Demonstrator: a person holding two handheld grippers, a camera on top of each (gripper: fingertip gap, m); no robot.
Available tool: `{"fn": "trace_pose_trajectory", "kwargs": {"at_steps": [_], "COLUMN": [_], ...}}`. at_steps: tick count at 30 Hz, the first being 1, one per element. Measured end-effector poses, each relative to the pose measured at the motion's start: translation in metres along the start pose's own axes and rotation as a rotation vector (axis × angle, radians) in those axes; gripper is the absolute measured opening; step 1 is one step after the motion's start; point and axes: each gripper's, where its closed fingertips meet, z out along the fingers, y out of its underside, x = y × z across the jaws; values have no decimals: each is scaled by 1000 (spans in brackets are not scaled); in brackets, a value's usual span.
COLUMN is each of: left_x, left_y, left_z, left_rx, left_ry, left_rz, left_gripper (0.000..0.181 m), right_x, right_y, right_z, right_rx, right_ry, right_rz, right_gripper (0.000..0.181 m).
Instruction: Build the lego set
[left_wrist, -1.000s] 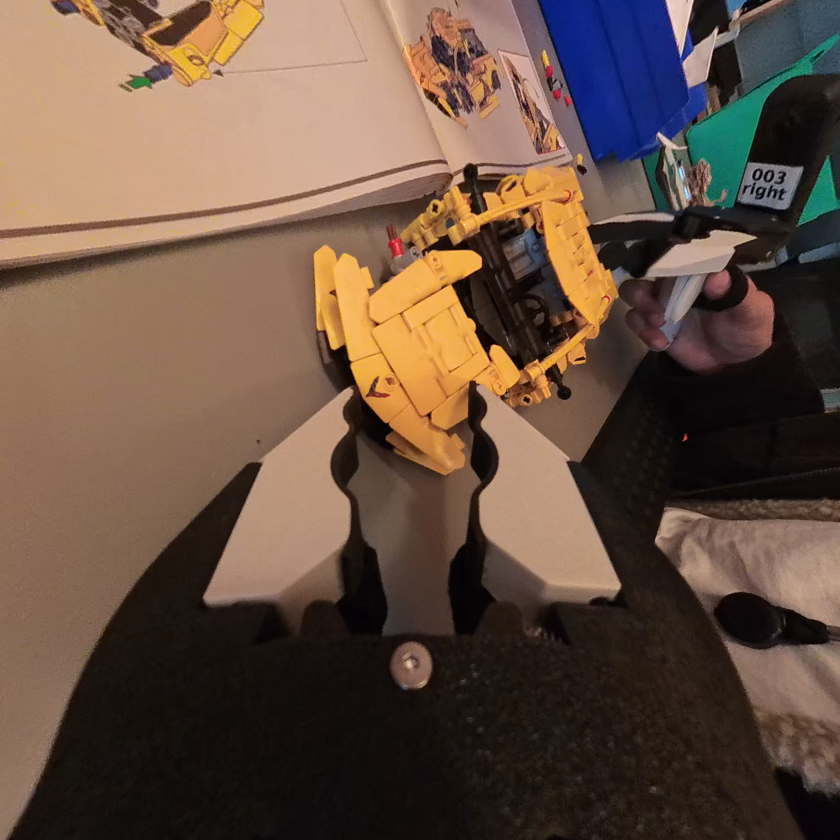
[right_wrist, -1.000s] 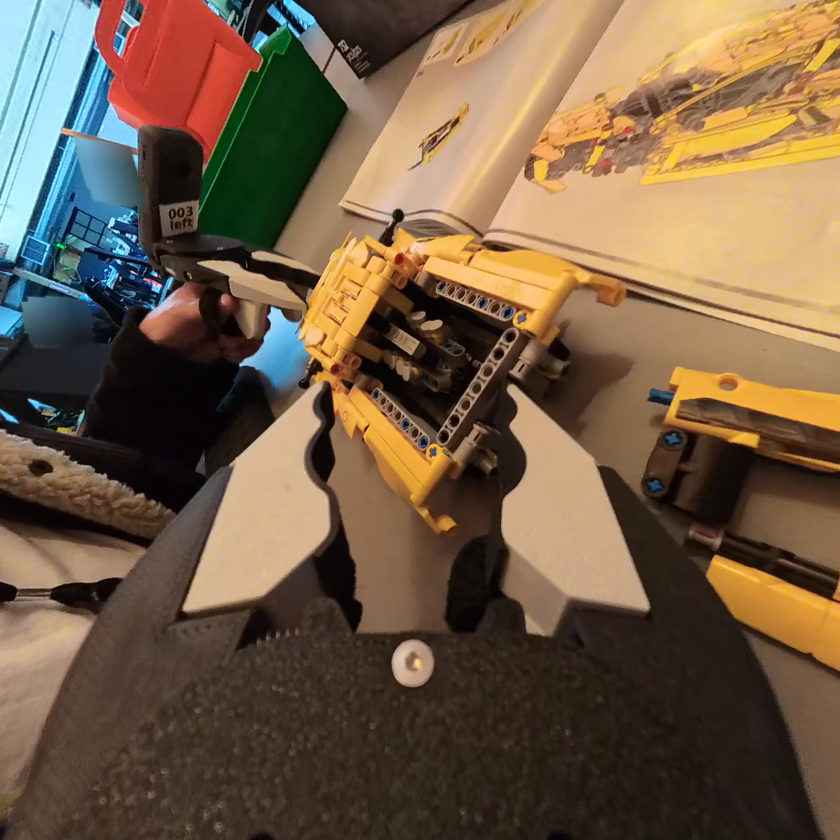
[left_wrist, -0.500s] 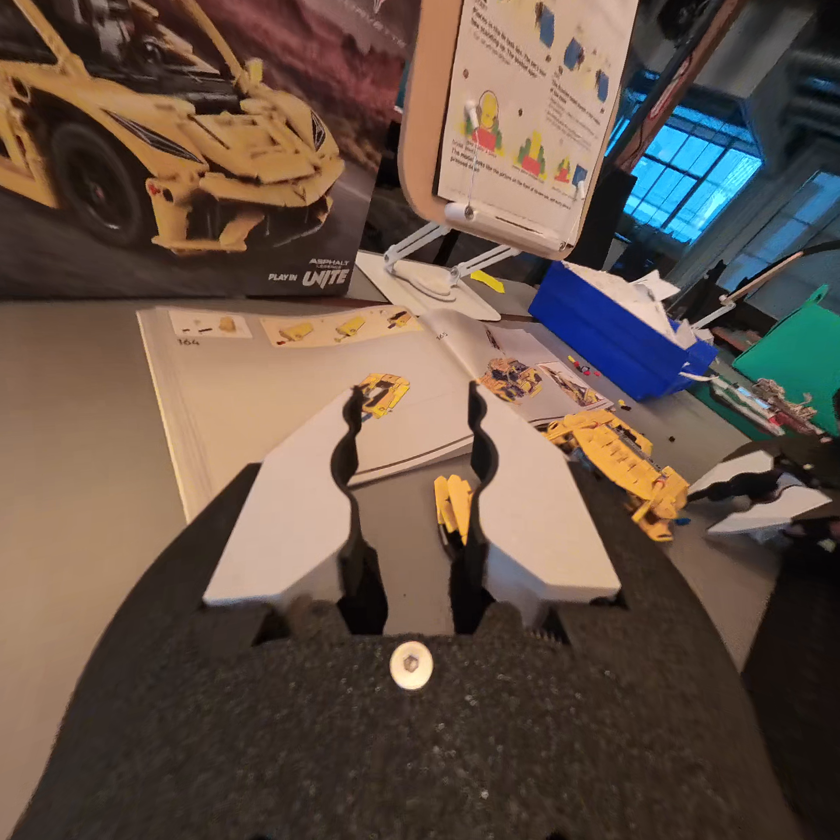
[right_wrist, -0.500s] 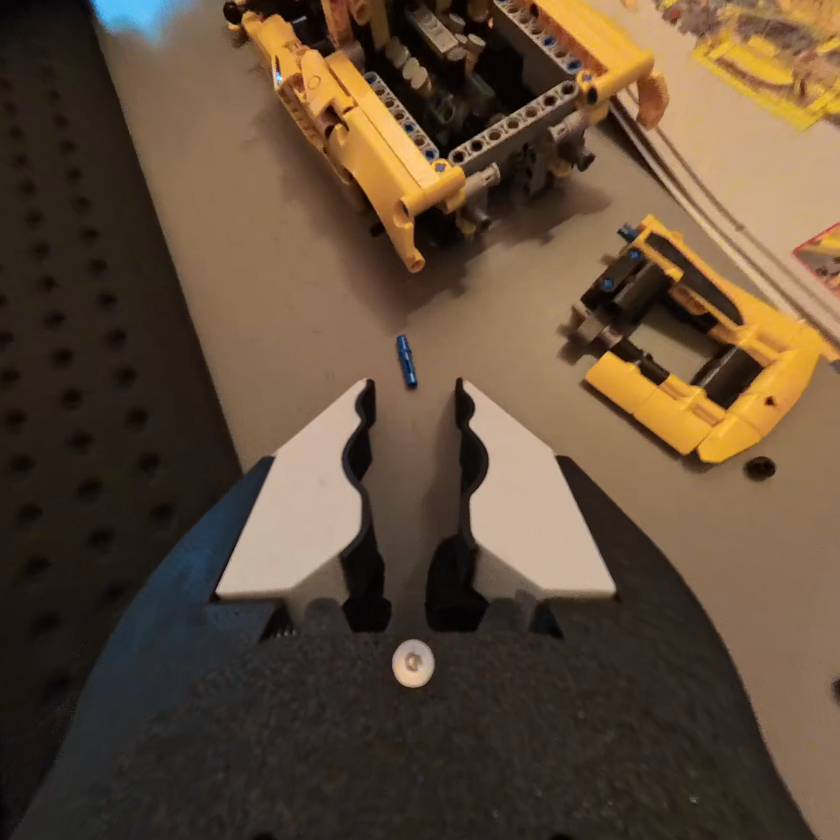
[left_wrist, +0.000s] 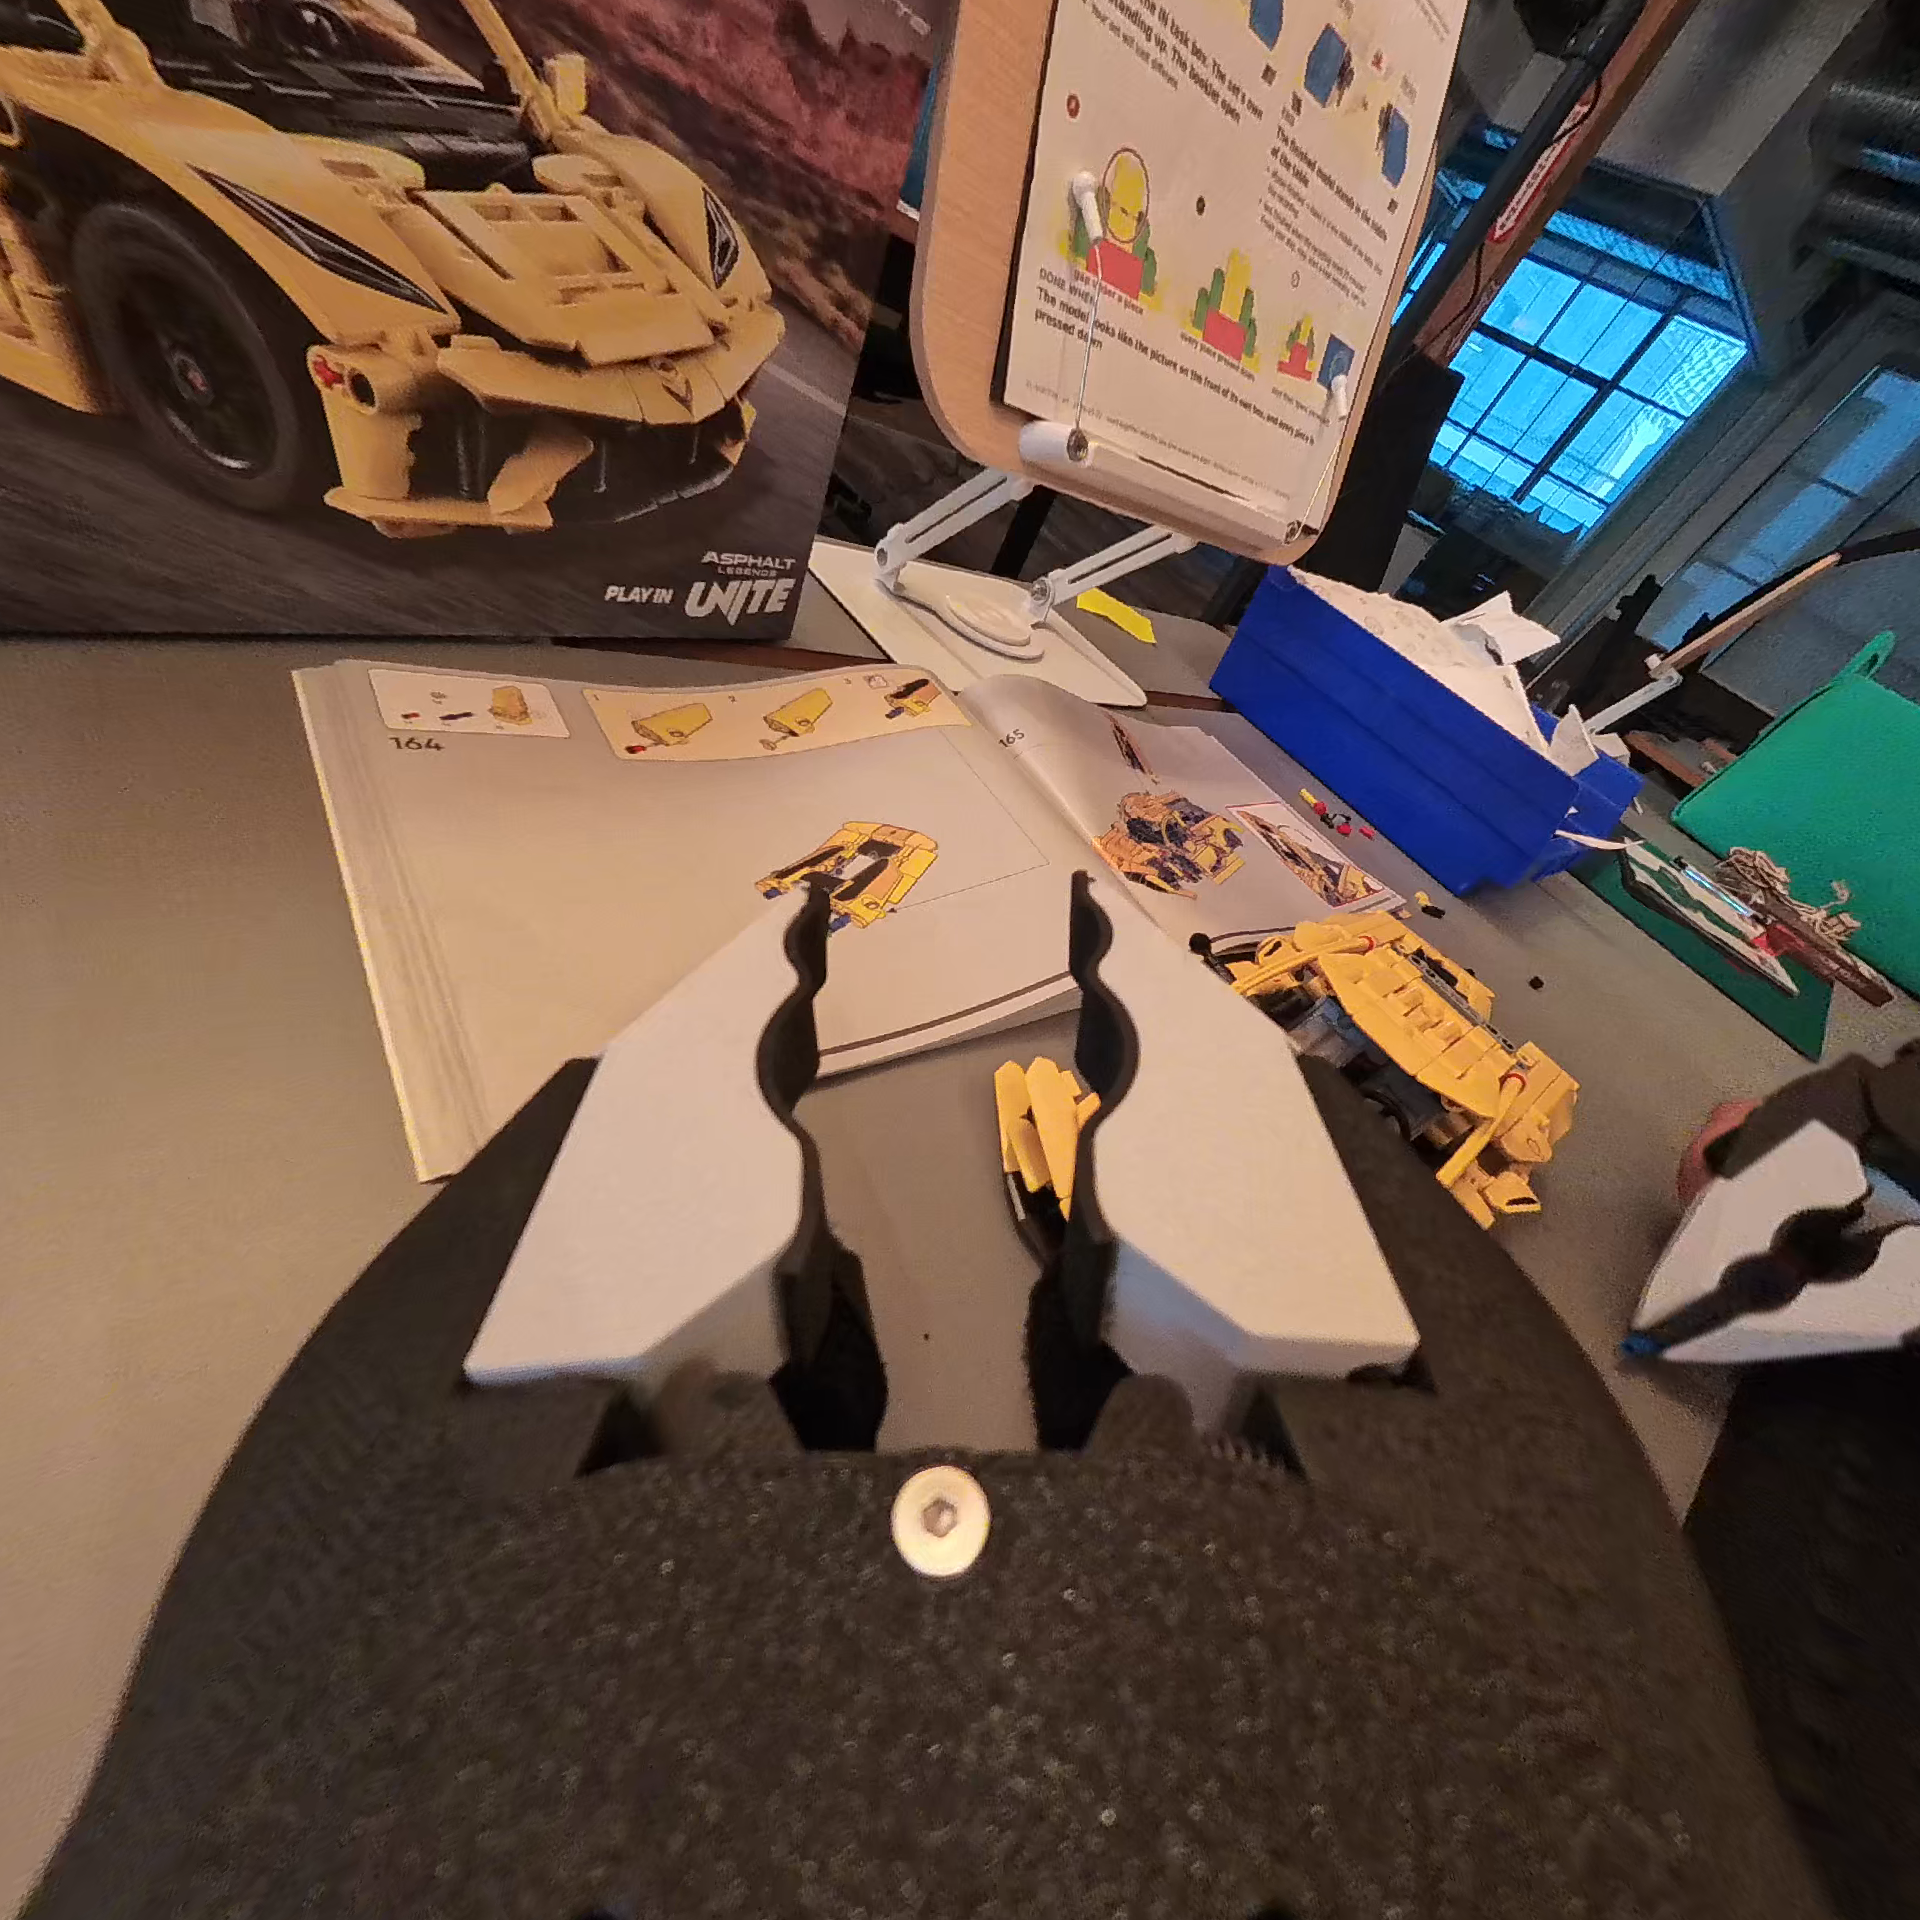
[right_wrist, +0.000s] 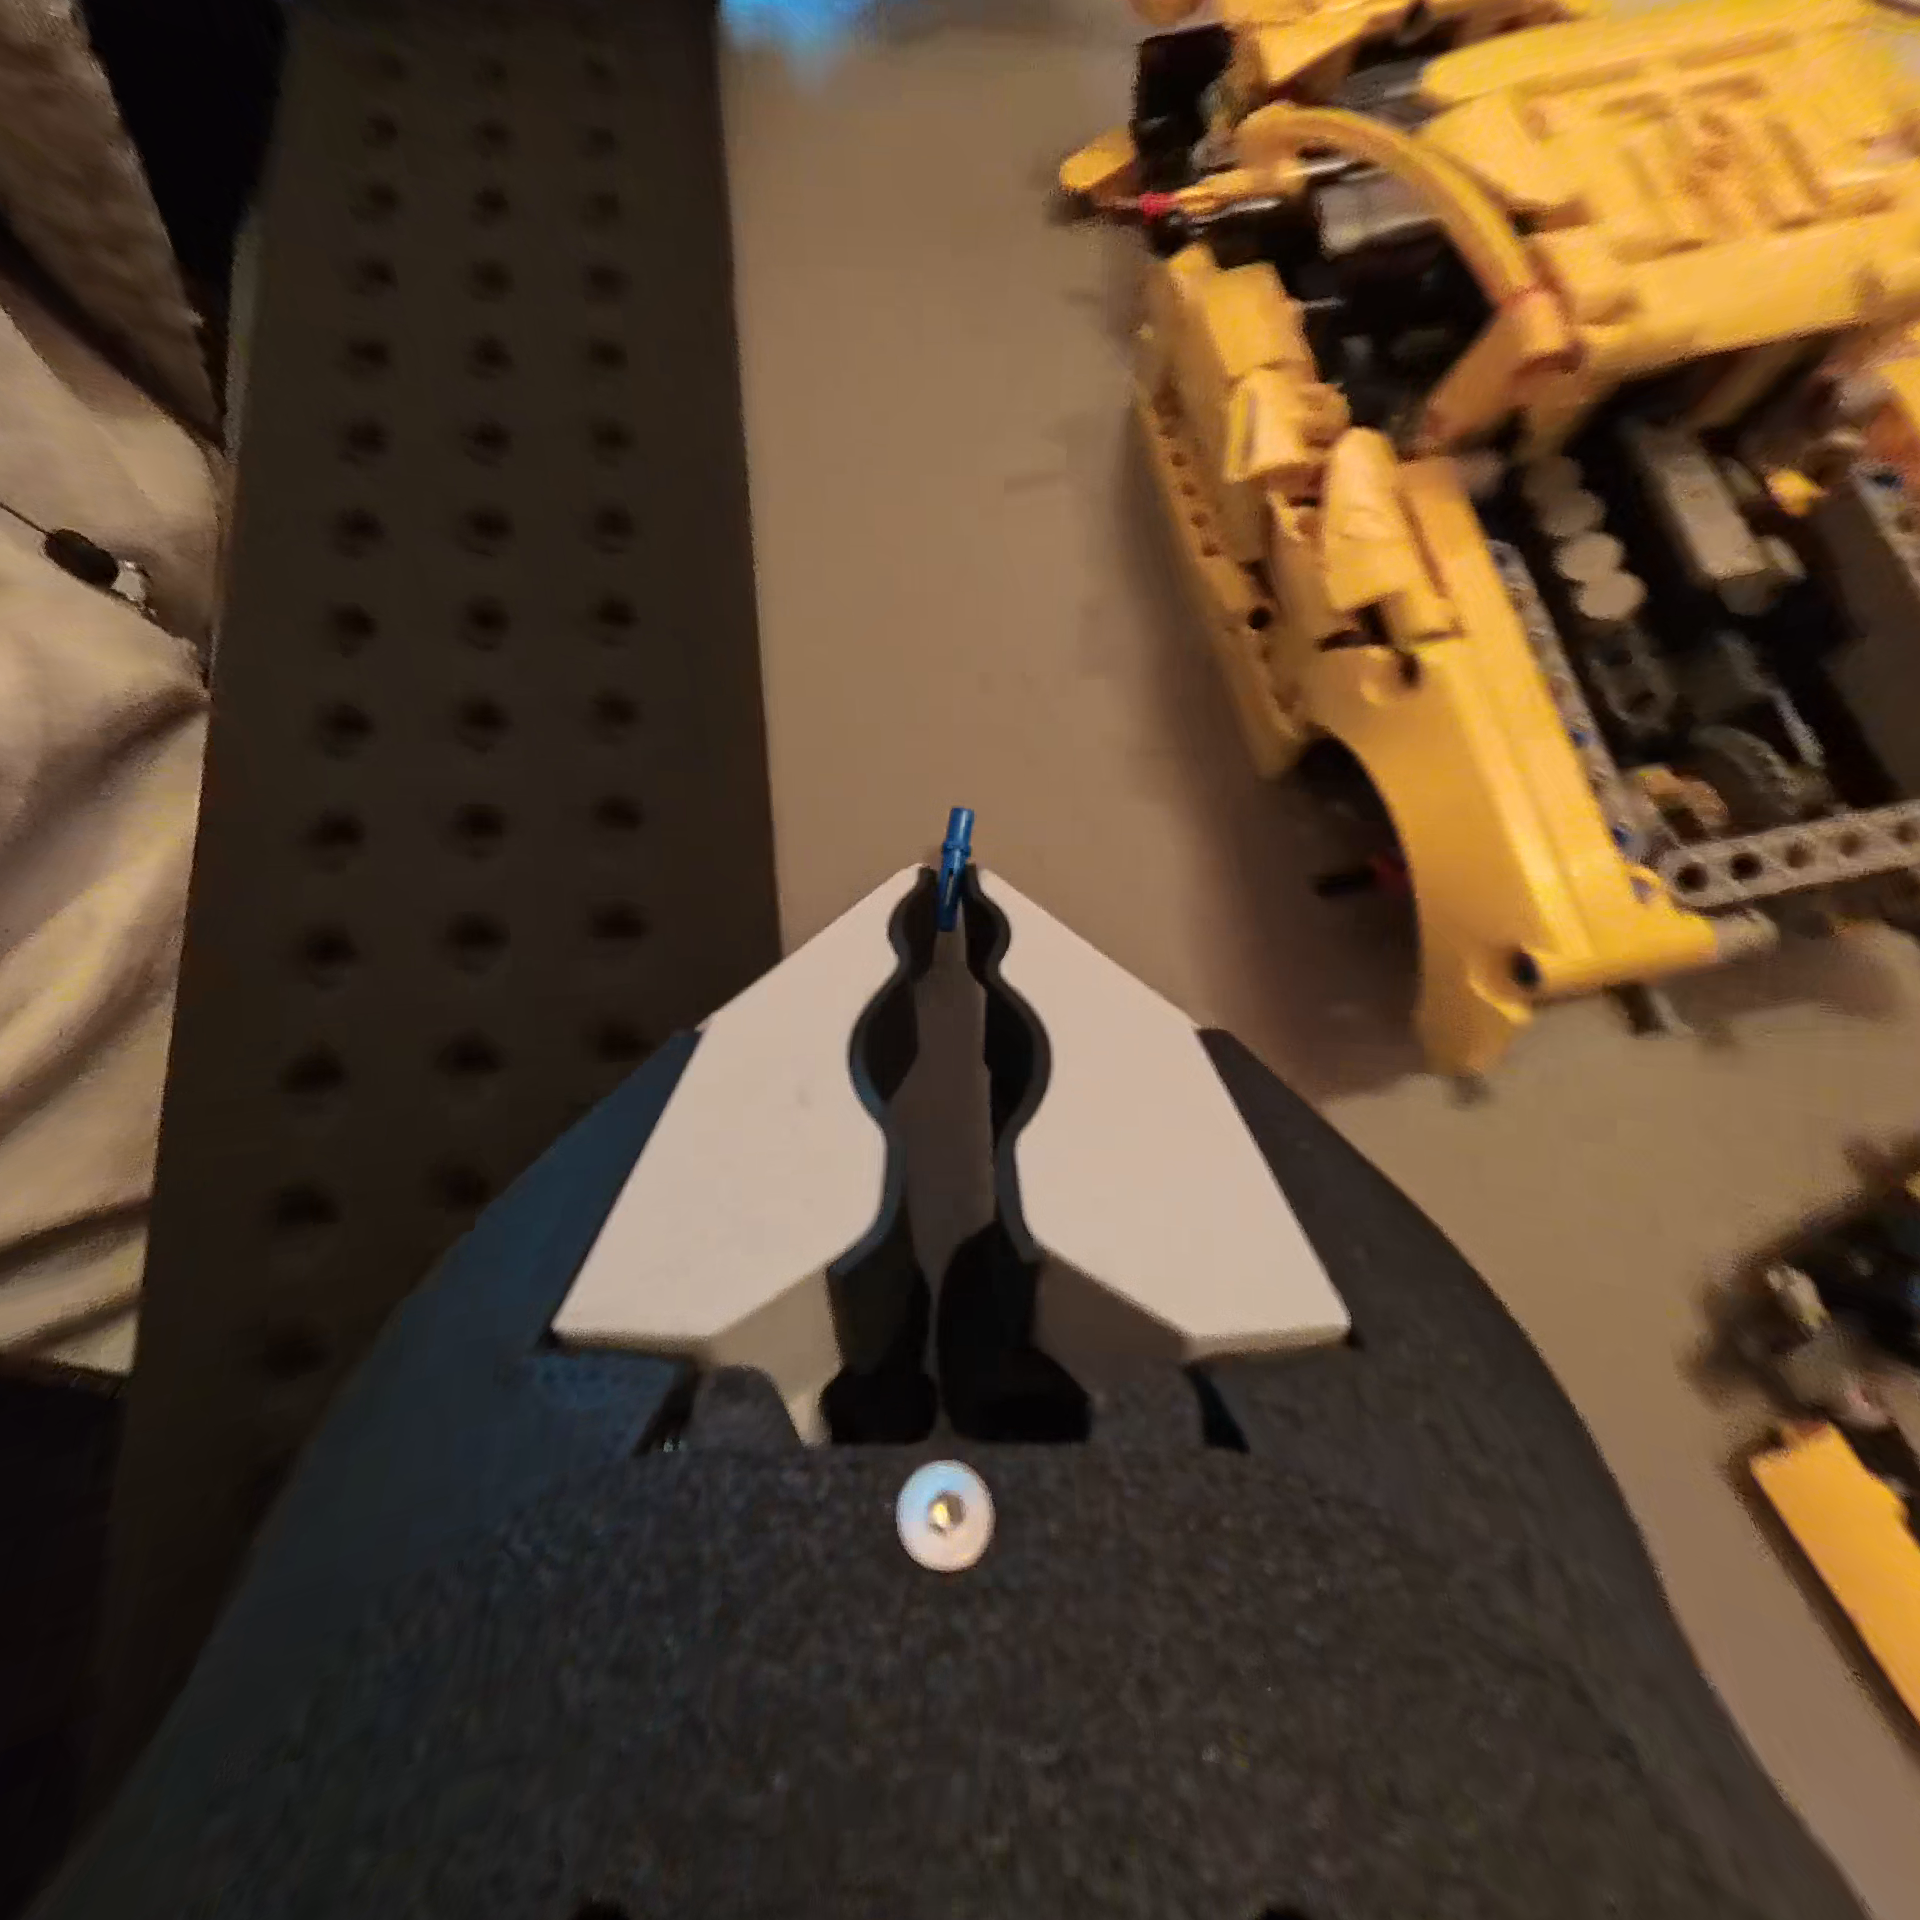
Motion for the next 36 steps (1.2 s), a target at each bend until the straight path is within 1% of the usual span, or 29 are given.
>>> {"fn": "trace_pose_trajectory", "kwargs": {"at_steps": [2,5,6,7,8,10,11,13,15,16,17,19,22,24,25,28,32,33,35,36], "left_x": [0,1,1,2,2,3,3,3,3,3,3,2,1,0,0,1,4,5,7,8], "left_y": [1,1,2,2,3,4,5,6,8,8,9,10,11,11,11,11,12,13,13,13], "left_z": [0,0,1,1,2,3,3,4,5,6,6,6,6,6,6,6,8,8,9,9], "left_rx": [-3,-2,-6,-11,-16,-22,-25,-31,-40,-44,-48,-55,-55,-55,-54,-53,-63,-65,-67,-67], "left_ry": [1,12,14,17,21,21,18,17,20,19,17,9,4,9,11,18,41,46,54,57], "left_rz": [-7,-14,-14,-14,-15,-9,-4,0,-2,0,4,10,5,-8,-13,-21,-35,-38,-38,-39], "left_gripper": [46,46,46,46,46,46,46,46,46,46,46,46,46,46,46,46,46,46,46,46], "right_x": [-3,-4,-3,-1,4,23,41,88,138,155,168,186,197,202,205,217,227,230,235,240], "right_y": [3,2,3,1,-2,-6,-5,3,17,25,31,40,49,56,59,66,63,67,73,79], "right_z": [9,9,8,4,-4,-25,-39,-72,-107,-121,-132,-145,-144,-139,-139,-145,-156,-158,-158,-162], "right_rx": [-37,-11,-10,10,42,120,150,208,260,275,289,331,397,412,412,389,372,358,350,348], "right_ry": [-1,-19,-23,-19,-10,36,97,279,498,580,638,709,728,748,781,926,1066,1096,1103,1134], "right_rz": [-26,3,24,54,84,150,189,282,371,417,454,534,656,706,720,707,627,639,683,711], "right_gripper": [5,5,10,21,25,26,26,30,41,45,45,49,51,54,55,56,72,73,69,74]}}
